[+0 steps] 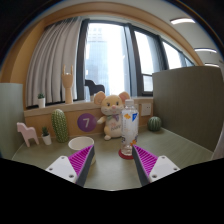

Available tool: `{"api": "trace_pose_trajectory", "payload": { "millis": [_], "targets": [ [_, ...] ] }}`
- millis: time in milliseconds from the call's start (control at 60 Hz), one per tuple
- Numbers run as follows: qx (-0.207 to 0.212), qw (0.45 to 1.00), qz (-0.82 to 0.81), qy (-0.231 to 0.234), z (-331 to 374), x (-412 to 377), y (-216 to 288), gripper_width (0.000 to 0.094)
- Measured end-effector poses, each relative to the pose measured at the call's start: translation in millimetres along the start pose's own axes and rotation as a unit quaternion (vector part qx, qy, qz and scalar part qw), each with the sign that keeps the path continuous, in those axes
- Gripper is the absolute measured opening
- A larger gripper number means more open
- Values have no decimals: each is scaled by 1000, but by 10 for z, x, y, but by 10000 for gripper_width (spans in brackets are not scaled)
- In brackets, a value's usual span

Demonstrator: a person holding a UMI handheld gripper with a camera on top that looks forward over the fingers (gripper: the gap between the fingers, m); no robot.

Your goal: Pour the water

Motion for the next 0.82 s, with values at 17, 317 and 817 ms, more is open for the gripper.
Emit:
{"api": "trace_pose_trajectory", "payload": {
  "millis": [17,317,817],
  "targets": [
    [1,1000,-1,8,66,-55,6,768],
    [13,995,17,96,1041,-765,184,766],
    [8,984,76,162,1905,-1395,344,776]
  ]
}}
Point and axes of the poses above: the point between the fingertips, and its own axes, seen from behind it with the camera up: x to the right, y up, z backward, against the way the camera looks, the point moved 3 cm from there along z, backward, against the way the camera looks, and after that the axes turned 1 degree about -z, right-handed, at the moved point
